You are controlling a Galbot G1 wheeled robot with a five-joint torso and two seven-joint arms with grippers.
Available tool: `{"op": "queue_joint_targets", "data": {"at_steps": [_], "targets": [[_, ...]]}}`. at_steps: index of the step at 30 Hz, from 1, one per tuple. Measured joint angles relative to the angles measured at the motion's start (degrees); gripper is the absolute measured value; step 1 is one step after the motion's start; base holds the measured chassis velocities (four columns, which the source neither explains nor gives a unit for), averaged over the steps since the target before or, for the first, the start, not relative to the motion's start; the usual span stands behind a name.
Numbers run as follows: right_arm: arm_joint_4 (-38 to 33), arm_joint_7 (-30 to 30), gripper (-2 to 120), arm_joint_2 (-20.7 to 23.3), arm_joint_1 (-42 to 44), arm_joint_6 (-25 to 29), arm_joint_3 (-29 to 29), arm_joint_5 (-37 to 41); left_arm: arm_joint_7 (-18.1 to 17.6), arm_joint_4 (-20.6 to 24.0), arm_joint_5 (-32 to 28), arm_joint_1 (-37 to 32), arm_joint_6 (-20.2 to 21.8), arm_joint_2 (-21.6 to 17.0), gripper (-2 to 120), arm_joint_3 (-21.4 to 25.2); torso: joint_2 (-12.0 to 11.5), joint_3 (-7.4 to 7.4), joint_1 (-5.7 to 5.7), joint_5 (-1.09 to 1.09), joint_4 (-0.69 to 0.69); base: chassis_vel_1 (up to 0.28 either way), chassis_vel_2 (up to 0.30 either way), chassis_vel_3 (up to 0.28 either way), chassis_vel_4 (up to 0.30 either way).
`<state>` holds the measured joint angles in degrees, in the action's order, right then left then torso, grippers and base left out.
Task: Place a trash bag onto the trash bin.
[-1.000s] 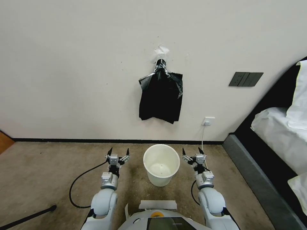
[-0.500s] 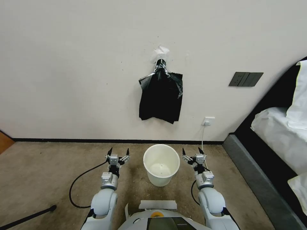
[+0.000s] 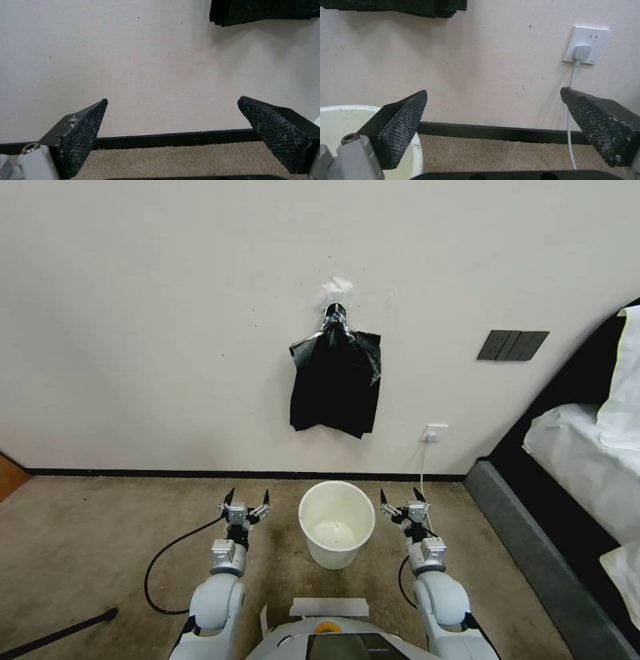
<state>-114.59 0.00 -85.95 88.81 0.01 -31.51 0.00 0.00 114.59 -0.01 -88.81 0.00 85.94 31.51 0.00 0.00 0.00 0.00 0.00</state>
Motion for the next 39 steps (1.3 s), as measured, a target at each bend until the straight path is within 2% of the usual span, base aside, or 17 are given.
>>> {"op": "queue_joint_targets", "data": {"at_steps": [8, 9, 10, 11, 12, 13, 14, 15, 16, 19, 27, 29, 30, 31, 35, 36, 39], "targets": [[-0.5, 0.4, 100, 0.0, 1.0, 1.0, -0.1, -0.2, -0.8, 0.2, -0.6, -0.2, -1.1, -0.6, 100, 0.0, 0.0, 0.00, 0.00, 0.00, 0.03, 0.000, 0.000, 0.000, 0.000], [-1.2, 1.1, 100, 0.0, 2.2, 2.3, -0.2, -0.4, -1.5, 0.6, -1.1, -0.4, -2.1, -1.0, 100, 0.0, 0.0, 0.00, 0.00, 0.00, 0.03, 0.000, 0.000, 0.000, 0.000], [-3.3, 3.0, 100, -0.1, 5.8, 6.0, -0.8, -1.3, -3.9, 2.0, -3.1, -1.1, -5.9, -2.7, 100, 0.0, 0.0, 0.00, 0.00, 0.00, -0.01, 0.000, 0.000, 0.000, 0.000], [-3.3, 3.0, 100, -0.1, 5.8, 6.0, -0.8, -1.3, -3.9, 2.0, -3.1, -1.1, -5.9, -2.7, 100, 0.0, 0.0, 0.00, 0.00, 0.00, -0.01, 0.000, 0.000, 0.000, 0.000], [-4.6, 4.2, 100, -0.2, 8.0, 8.4, -1.1, -1.9, -5.2, 2.7, -4.2, -1.4, -8.0, -3.6, 100, 0.0, 0.0, 0.00, 0.00, 0.00, -0.01, 0.000, 0.000, 0.000, 0.000], [-6.4, 5.9, 100, -0.2, 11.2, 11.6, -1.6, -2.7, -7.4, 3.9, -6.0, -2.1, -11.5, -5.2, 100, 0.1, 0.0, 0.00, 0.00, -0.02, -0.02, 0.000, 0.000, 0.000, 0.000], [-6.4, 5.9, 100, -0.2, 11.2, 11.6, -1.6, -2.7, -7.4, 3.9, -6.0, -2.1, -11.5, -5.2, 100, 0.1, 0.0, 0.00, 0.00, -0.02, -0.02, 0.000, 0.000, 0.000, 0.000], [-7.3, 7.1, 100, -0.1, 12.7, 13.5, -1.6, -2.7, -8.8, 4.7, -7.2, -2.5, -13.7, -6.2, 100, 0.1, 0.0, 0.00, 0.00, -0.01, -0.05, 0.000, 0.000, 0.000, 0.000], [-8.0, 8.2, 100, 0.8, 13.5, 14.8, -0.3, -1.3, -9.7, 5.2, -8.0, -2.7, -15.3, -6.8, 100, 0.2, 0.0, 0.00, 0.00, 0.02, 0.01, 0.000, 0.000, 0.000, 0.000], [-8.1, 8.7, 100, 1.7, 13.7, 15.1, 0.3, -0.2, -10.0, 5.3, -8.3, -2.8, -15.6, -7.0, 100, 0.2, 0.0, 0.00, 0.00, -0.01, 0.02, 0.000, 0.000, 0.000, 0.000], [-8.4, 8.9, 100, 4.0, 13.2, 15.2, 0.9, 2.5, -9.5, 5.8, -8.3, -4.3, -16.0, -7.2, 100, 0.3, 0.0, 0.00, 0.00, 0.00, -0.03, 0.000, 0.000, 0.000, 0.000], [-7.9, 8.8, 100, 5.5, 12.2, 15.4, 1.4, 4.0, -6.3, 7.1, -7.4, -9.9, -16.2, -7.5, 100, 0.6, 0.0, 0.00, 0.00, 0.02, 0.00, 0.000, 0.000, 0.000, 0.000], [-7.9, 8.8, 100, 5.5, 12.2, 15.4, 1.4, 4.0, -6.3, 7.1, -7.4, -9.9, -16.2, -7.5, 100, 0.6, 0.0, 0.00, 0.00, 0.02, 0.00, 0.000, 0.000, 0.000, 0.000], [-7.6, 8.8, 100, 6.1, 11.6, 15.5, 1.5, 4.5, -5.3, 7.5, -7.1, -11.8, -16.2, -7.6, 100, 0.7, 0.0, 0.01, 0.00, 0.02, 0.07, 0.000, 0.000, 0.000, 0.000], [-7.0, 8.5, 100, 8.8, 9.7, 15.5, 2.4, 6.8, -3.0, 7.5, -6.0, -14.5, -16.4, -7.5, 100, 0.3, 0.0, 0.01, 0.00, 0.01, 0.01, 0.000, 0.000, 0.000, 0.000], [-7.0, 8.0, 100, 10.7, 8.4, 15.3, 3.1, 9.4, -2.4, 7.3, -5.8, -14.6, -16.5, -7.1, 100, 0.2, 0.0, 0.00, 0.00, 0.00, -0.03, 0.000, 0.000, 0.000, 0.000], [-6.9, 7.5, 100, 12.5, 7.0, 14.7, 4.1, 12.4, -2.1, 7.0, -5.6, -14.4, -16.6, -6.9, 100, 0.1, 0.0, 0.01, 0.00, 0.01, -0.01, 0.000, 0.000, 0.000, 0.000]]}}
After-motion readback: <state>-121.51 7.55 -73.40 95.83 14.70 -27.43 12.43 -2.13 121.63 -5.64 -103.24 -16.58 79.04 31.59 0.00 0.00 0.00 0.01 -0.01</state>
